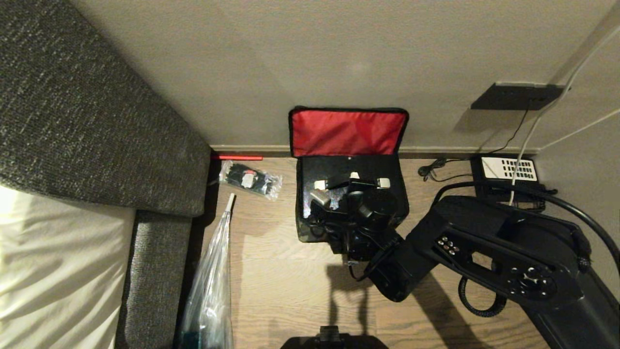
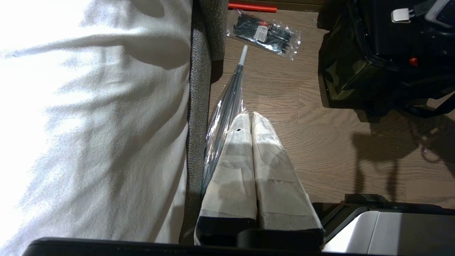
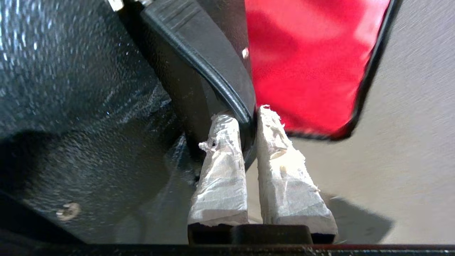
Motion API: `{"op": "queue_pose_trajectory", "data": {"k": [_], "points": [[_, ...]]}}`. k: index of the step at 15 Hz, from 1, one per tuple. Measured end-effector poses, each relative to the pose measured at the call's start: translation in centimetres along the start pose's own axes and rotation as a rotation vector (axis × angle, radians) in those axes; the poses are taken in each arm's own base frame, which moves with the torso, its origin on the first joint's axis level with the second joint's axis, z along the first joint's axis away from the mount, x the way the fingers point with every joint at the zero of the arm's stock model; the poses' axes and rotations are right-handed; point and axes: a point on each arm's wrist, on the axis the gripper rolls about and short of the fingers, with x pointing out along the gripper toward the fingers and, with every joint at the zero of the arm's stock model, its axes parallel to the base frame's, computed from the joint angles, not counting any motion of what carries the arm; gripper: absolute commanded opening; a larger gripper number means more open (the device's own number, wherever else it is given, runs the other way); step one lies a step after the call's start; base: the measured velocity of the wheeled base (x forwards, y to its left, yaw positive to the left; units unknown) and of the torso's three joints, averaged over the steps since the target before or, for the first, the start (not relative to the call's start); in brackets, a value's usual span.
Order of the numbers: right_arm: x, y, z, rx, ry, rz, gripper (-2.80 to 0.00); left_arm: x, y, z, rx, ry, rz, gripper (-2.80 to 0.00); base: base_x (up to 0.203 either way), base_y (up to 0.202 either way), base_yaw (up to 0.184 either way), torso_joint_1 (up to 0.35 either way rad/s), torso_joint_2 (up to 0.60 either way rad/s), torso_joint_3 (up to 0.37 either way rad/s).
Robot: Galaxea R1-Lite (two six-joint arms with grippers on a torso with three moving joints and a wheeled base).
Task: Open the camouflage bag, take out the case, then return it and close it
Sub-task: Lift the black box
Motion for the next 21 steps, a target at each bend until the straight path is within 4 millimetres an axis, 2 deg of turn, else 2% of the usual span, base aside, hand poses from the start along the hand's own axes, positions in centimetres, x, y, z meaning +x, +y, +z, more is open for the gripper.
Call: {"op": "queue_pose_trajectory", "data": {"k": [7, 14, 15, 21], "points": [[0.2, 0.4, 0.4, 0.139, 0.023, 0.002, -2.8, 0.0, 0.0, 0.0, 0.0, -0.001, 0.001, -2.8, 0.0, 0.0, 0.0, 0.0, 0.0, 0.0], [-0.7, 2.5, -0.5, 0.028, 0.024, 0.108, -2.8, 0.0, 0.0, 0.0, 0.0, 0.0, 0.001, -2.8, 0.0, 0.0, 0.0, 0.0, 0.0, 0.0], [-0.7, 2.6, -0.5, 0.008, 0.021, 0.115, 0.0, 0.0, 0.0, 0.0, 0.0, 0.0, -0.001, -2.8, 0.0, 0.0, 0.0, 0.0, 0.0, 0.0], [-0.7, 3.5, -1.0, -0.13, 0.017, 0.131, 0.0, 0.0, 0.0, 0.0, 0.0, 0.0, 0.0, -2.8, 0.0, 0.0, 0.0, 0.0, 0.0, 0.0]]}}
